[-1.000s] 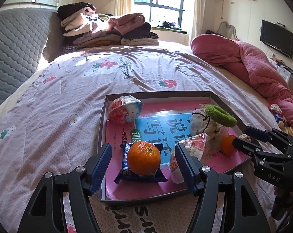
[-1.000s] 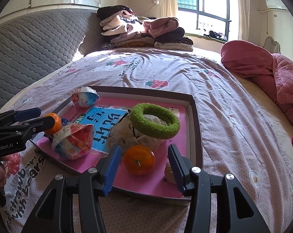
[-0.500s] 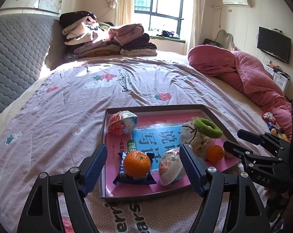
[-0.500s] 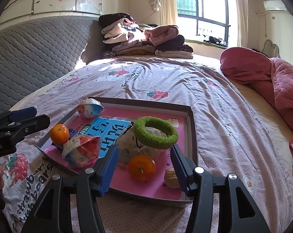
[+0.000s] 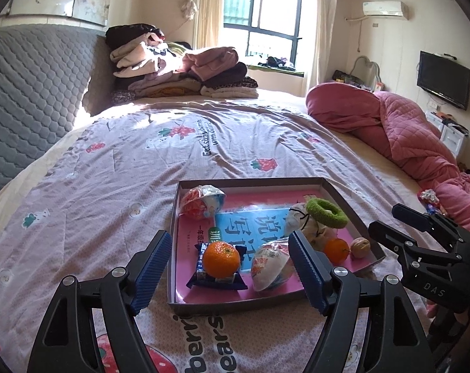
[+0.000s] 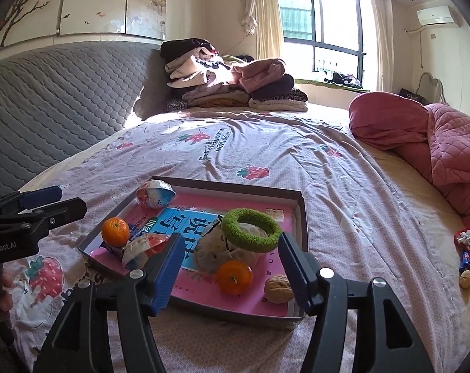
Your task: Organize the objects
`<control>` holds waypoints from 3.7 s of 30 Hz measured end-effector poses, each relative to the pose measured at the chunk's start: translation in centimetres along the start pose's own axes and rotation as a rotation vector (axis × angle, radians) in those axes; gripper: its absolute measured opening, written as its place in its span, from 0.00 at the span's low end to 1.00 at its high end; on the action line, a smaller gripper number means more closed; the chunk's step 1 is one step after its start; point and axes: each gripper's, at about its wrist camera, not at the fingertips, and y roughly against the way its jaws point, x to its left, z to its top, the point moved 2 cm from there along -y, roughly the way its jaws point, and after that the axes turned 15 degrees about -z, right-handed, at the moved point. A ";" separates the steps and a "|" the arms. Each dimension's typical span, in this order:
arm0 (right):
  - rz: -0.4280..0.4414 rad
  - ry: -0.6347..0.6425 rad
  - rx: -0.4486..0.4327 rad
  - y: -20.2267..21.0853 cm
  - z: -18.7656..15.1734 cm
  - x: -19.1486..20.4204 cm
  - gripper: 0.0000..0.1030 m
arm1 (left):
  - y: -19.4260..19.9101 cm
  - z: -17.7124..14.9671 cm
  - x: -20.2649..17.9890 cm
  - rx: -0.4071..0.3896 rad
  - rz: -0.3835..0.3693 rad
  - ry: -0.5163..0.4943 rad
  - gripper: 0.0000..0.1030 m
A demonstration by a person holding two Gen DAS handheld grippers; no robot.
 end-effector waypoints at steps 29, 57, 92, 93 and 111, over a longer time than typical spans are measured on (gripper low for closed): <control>-0.051 -0.034 -0.135 8.1 1.7 -0.6 0.65 | 6.9 -0.9 -2.2 -0.069 0.063 -0.017 0.76; -0.057 -0.025 -0.082 9.7 -0.4 -0.1 0.65 | 9.8 -4.1 -2.0 -0.072 0.081 -0.001 0.76; -0.059 -0.022 -0.034 7.8 -3.8 0.1 0.65 | 5.6 -7.4 -0.9 0.035 0.108 0.021 0.76; -0.060 -0.022 -0.030 7.6 -3.9 0.1 0.65 | 5.4 -7.4 -0.8 0.039 0.110 0.022 0.76; -0.083 -0.036 0.009 5.1 -6.5 -0.2 0.65 | 3.2 -9.1 -0.1 0.073 0.143 0.017 0.76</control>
